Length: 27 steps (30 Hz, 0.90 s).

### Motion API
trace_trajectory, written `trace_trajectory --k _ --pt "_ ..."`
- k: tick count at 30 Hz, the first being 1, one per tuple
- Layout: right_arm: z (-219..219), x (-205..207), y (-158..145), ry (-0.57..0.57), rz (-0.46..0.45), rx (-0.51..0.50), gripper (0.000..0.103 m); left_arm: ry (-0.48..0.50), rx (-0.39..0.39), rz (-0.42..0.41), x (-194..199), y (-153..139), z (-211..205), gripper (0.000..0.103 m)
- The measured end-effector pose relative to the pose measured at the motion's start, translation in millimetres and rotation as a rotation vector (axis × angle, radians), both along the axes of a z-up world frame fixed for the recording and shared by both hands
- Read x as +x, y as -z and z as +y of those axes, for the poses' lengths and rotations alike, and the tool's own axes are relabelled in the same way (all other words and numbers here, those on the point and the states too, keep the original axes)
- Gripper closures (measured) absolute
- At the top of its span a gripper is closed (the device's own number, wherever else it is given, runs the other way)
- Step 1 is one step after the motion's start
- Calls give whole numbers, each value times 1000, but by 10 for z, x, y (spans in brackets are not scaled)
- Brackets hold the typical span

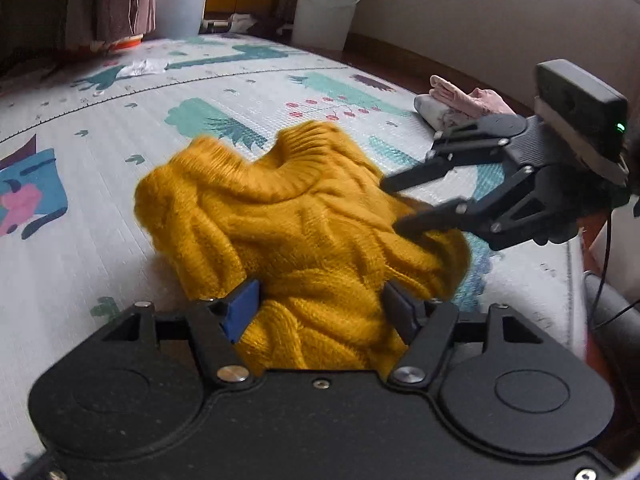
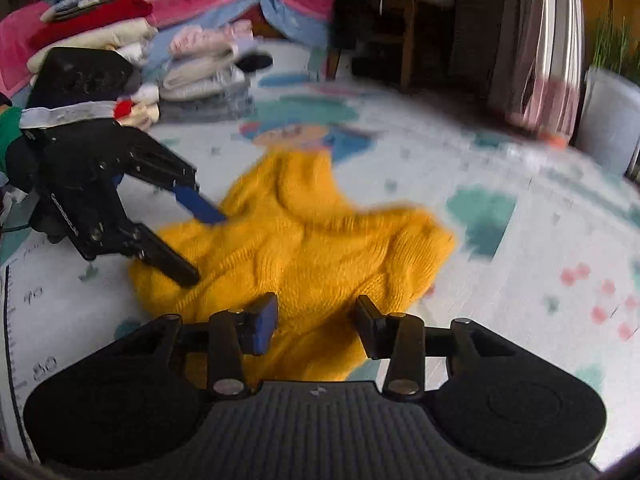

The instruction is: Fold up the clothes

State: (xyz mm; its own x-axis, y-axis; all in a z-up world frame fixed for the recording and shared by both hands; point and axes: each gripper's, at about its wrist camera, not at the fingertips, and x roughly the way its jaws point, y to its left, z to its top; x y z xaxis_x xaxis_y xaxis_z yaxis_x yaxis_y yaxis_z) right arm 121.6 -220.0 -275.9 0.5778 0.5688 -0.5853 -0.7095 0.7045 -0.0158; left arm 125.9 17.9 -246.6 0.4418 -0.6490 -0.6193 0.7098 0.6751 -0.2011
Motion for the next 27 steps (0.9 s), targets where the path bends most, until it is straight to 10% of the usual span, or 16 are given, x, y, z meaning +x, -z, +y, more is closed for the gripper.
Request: trace_trajectory --k 7,17,27 --pt "2 118 -193 36 -106 10 47 20 -42 -233 160 -316 77 33" --pt "-16 753 108 27 119 37 43 43 28 -49 694 215 9 17" --pt "-118 521 -195 41 8 66 45 3 -47 -120 435 -84 141 18"
